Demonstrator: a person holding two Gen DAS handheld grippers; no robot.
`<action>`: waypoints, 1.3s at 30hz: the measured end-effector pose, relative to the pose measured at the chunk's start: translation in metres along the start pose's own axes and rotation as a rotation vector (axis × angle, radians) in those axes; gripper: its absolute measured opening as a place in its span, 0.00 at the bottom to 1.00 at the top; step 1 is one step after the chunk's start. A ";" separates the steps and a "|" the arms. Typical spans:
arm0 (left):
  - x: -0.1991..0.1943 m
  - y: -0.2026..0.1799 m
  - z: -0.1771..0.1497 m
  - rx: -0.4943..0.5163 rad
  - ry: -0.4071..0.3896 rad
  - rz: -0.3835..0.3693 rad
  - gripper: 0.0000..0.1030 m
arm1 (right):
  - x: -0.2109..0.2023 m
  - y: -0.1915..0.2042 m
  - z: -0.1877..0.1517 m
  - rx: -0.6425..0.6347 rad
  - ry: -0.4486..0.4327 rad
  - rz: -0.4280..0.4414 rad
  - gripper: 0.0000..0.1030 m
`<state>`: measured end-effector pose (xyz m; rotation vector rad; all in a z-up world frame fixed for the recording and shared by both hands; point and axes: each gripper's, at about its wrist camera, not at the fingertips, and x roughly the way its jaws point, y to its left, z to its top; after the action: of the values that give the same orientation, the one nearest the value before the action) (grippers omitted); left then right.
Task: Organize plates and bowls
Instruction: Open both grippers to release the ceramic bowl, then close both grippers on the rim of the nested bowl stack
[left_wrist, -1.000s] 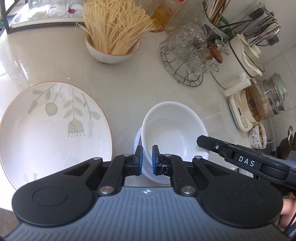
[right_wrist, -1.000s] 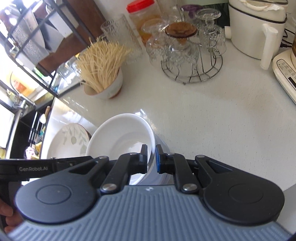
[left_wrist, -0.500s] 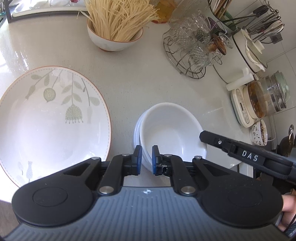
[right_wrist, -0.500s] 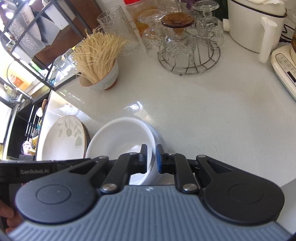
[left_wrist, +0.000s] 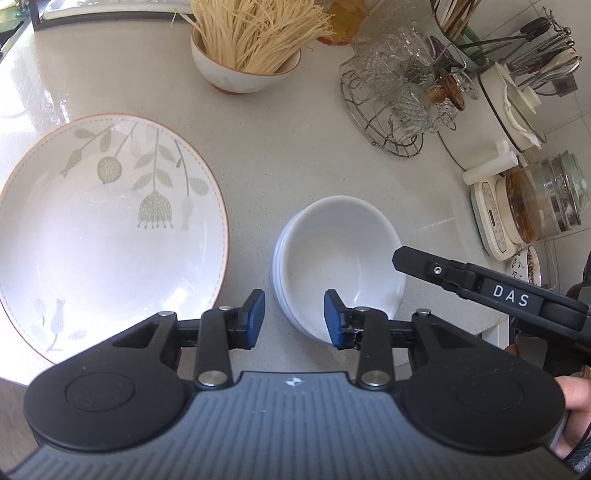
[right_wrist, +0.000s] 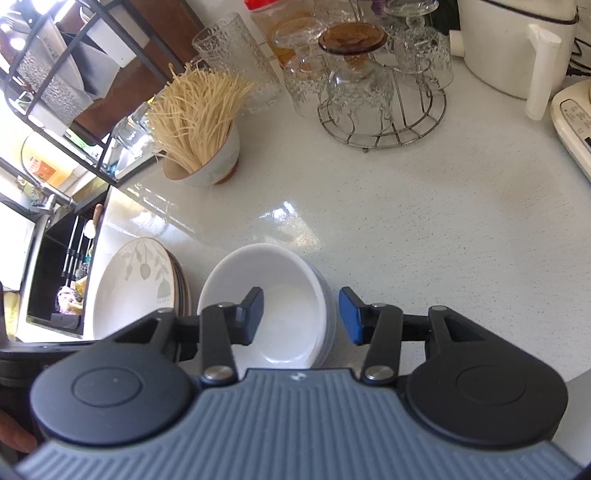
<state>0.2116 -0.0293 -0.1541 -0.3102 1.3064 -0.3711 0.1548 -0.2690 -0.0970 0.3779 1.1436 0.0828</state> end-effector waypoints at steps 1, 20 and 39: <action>0.001 0.000 -0.001 -0.007 0.001 0.001 0.39 | 0.002 -0.001 0.000 0.003 0.007 0.005 0.47; 0.036 -0.003 -0.003 -0.131 0.043 0.016 0.39 | 0.046 -0.022 0.008 0.002 0.167 0.085 0.46; 0.055 -0.006 -0.003 -0.158 0.030 0.076 0.22 | 0.062 -0.032 0.009 -0.007 0.223 0.125 0.36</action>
<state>0.2199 -0.0586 -0.1999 -0.3877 1.3756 -0.2090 0.1842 -0.2854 -0.1583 0.4417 1.3385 0.2436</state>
